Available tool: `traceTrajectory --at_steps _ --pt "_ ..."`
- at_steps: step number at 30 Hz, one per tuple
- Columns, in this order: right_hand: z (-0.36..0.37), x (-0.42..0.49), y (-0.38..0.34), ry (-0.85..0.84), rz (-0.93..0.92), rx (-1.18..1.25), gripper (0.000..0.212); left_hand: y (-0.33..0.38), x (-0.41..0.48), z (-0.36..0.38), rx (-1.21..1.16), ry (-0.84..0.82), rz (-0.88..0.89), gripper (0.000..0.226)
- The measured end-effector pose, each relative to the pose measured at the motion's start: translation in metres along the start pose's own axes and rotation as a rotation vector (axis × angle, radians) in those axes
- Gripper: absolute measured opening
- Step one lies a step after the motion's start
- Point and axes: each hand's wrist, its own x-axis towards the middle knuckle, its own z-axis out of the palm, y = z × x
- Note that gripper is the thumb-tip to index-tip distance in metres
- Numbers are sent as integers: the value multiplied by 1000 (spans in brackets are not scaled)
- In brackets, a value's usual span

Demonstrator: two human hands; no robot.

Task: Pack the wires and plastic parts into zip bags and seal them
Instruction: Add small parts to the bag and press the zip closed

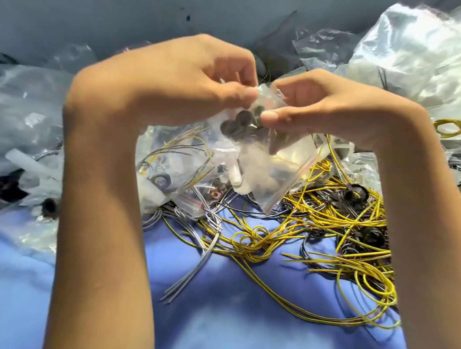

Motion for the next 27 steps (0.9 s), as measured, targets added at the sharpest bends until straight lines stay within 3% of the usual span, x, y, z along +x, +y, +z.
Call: traceTrajectory --at_steps 6,10,14,19,27 --pt "0 0 -3 96 -36 -50 28 4 6 7 -58 89 30 6" --pt "-2 1 -3 227 -94 36 23 0 9 12 -223 73 -31 41" --pt "-4 2 -1 239 -113 127 35 -6 15 20 -275 73 -49 44" --pt "-2 5 0 220 -91 47 49 -3 15 23 -198 93 -31 61" --pt "-1 5 2 248 -25 -137 15 -14 20 25 -200 100 -87 61"
